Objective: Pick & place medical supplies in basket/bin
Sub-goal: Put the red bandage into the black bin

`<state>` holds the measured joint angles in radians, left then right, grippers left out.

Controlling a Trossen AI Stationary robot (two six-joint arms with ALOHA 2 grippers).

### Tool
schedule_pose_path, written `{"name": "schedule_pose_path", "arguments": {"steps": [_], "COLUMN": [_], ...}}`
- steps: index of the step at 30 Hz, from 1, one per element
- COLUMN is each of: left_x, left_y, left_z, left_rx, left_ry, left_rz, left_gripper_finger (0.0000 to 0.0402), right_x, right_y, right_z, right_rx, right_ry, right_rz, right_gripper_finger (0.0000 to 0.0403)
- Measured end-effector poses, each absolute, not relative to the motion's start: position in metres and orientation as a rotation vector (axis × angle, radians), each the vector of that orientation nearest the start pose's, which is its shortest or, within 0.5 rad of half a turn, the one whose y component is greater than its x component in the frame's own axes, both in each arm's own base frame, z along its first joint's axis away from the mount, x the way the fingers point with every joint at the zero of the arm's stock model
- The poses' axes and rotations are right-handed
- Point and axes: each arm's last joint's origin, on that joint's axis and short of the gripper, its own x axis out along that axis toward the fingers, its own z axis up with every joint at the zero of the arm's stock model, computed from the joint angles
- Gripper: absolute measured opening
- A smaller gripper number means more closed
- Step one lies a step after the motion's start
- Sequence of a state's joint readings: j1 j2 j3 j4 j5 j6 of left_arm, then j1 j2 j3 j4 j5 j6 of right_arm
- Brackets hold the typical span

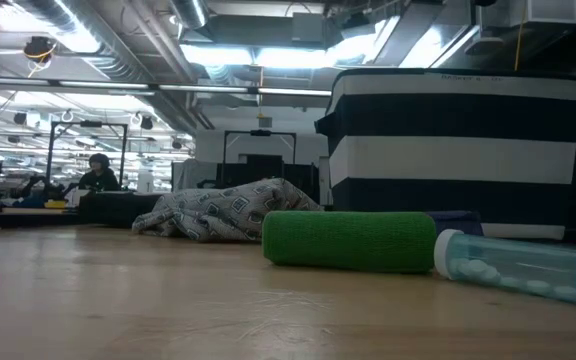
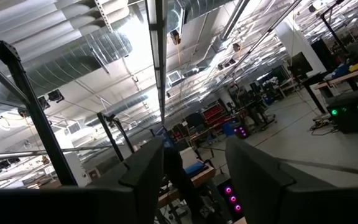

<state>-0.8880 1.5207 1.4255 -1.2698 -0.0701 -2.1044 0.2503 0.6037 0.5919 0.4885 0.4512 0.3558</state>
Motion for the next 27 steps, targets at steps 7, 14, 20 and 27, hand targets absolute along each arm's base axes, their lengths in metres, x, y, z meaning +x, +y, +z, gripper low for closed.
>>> {"name": "schedule_pose_path", "arguments": {"steps": [7, 14, 20, 27], "left_x": [0.154, 0.141, 0.132, 0.128], "left_y": [-0.242, -0.263, -0.283, -0.299], "left_z": [0.297, 0.28, 0.258, 0.24], "left_rx": [-1.024, -0.948, -0.871, -0.858], "left_ry": [1.41, 1.433, 1.52, 1.537], "left_rz": [0.735, 0.756, 0.813, 0.838], "left_gripper_finger": [0.0036, 0.0041, 0.0043, 0.0048], "right_x": [0.132, 0.133, 0.133, 0.134], "right_y": [0.021, 0.021, 0.021, 0.021], "right_z": [0.351, 0.348, 0.347, 0.347], "right_rx": [0.509, 0.526, 0.571, 0.601], "right_ry": [-0.458, -0.425, -0.422, -0.423], "right_rz": [-0.12, -0.122, -0.114, -0.11], "right_gripper_finger": [0.0176, 0.0176, 0.0176, 0.0176]}}
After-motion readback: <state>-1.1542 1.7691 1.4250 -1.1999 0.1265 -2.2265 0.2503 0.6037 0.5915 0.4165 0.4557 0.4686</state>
